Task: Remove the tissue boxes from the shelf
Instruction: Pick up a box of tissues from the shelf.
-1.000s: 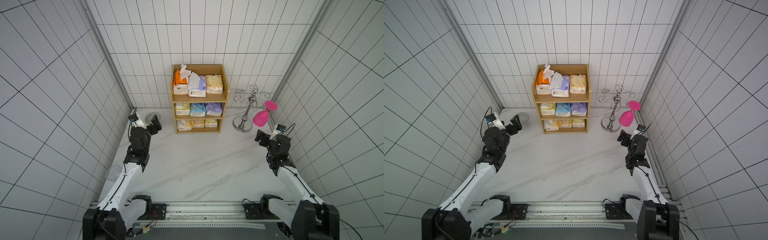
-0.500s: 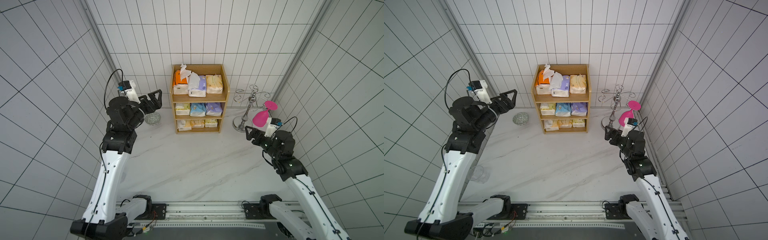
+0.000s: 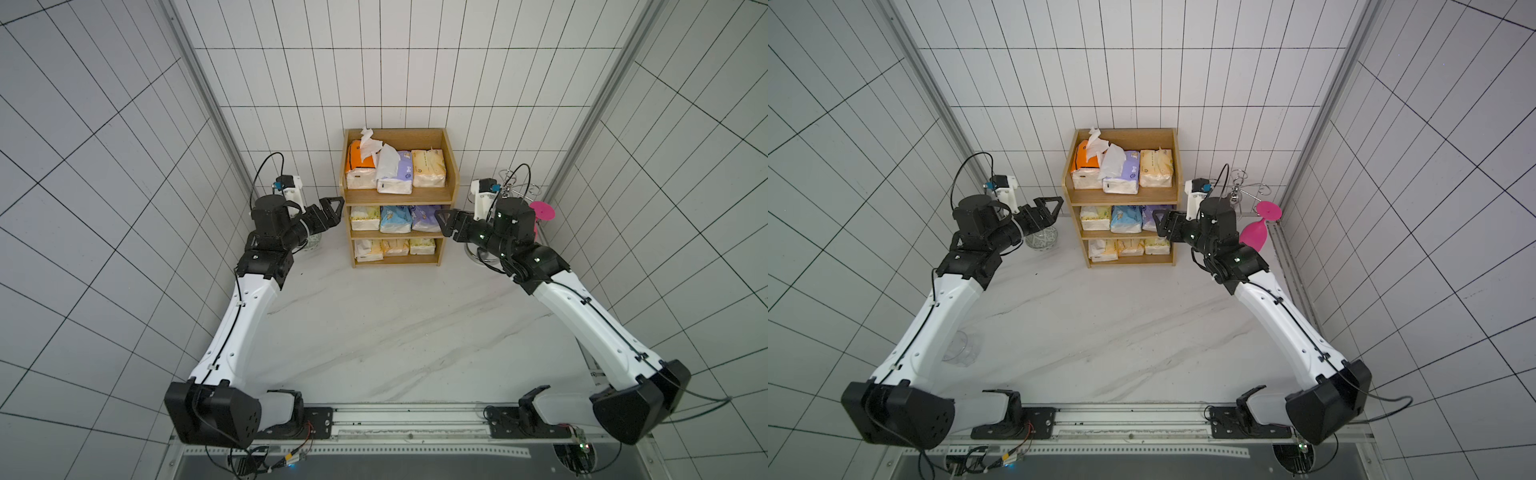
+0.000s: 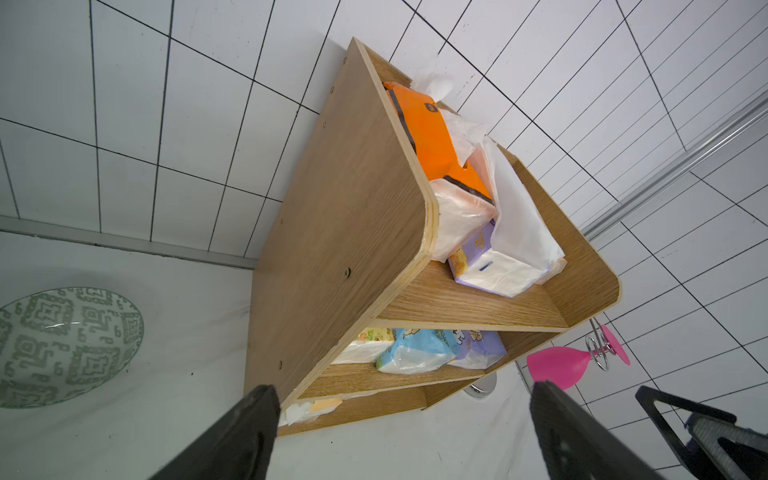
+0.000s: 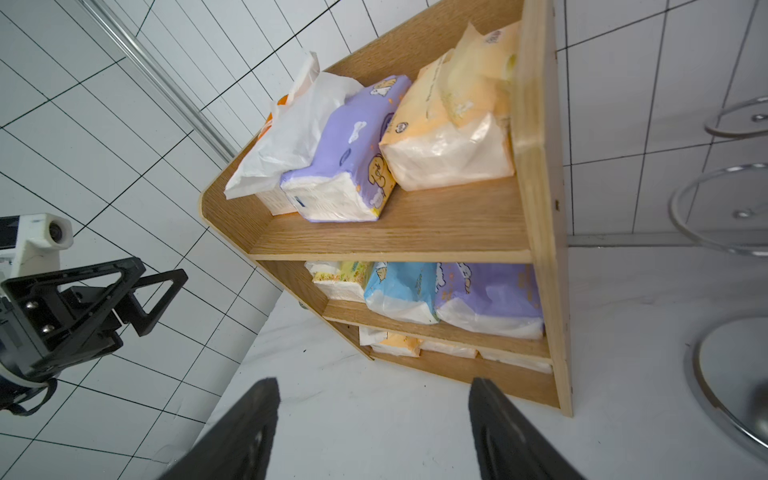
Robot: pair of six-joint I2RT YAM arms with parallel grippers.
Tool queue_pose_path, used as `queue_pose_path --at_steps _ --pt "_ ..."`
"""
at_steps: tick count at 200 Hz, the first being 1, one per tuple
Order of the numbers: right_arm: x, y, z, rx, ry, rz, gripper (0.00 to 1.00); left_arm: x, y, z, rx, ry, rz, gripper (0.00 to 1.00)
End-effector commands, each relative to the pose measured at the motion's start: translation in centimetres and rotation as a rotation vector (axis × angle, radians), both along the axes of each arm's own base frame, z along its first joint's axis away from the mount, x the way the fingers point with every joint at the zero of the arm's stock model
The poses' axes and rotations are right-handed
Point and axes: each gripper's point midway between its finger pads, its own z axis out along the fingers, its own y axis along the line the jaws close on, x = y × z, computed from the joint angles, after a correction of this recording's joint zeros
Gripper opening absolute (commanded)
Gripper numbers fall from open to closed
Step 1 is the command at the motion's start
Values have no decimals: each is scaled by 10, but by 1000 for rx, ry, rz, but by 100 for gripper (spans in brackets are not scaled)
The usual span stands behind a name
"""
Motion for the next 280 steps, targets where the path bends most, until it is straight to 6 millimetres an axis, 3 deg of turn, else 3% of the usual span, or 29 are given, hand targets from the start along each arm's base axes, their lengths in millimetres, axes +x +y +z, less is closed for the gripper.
queue_pose_path --at_steps 1,20,37,79,119,152,230,280 --pt "11 13 25 -6 -65 28 74 -2 -1 24 -45 -82 -41 98" --pt "28 25 29 3 -86 31 73 -6 -11 26 -17 -87 -78 98" --pt "46 32 29 15 -100 8 71 -6 -16 16 24 -86 -82 98" --pt "78 60 26 32 -106 32 68 -5 -10 7 21 -59 -86 98" --pt "103 71 15 49 -112 -5 67 -3 1 -2 11 -44 -61 98" --pt "111 88 12 78 -124 34 66 -3 11 -2 -9 -48 -41 98" --pt "118 113 -1 68 -118 54 59 -6 10 -2 -31 -54 -59 98" --pt "111 115 6 64 -140 72 31 -3 11 -5 -44 -49 -65 98"
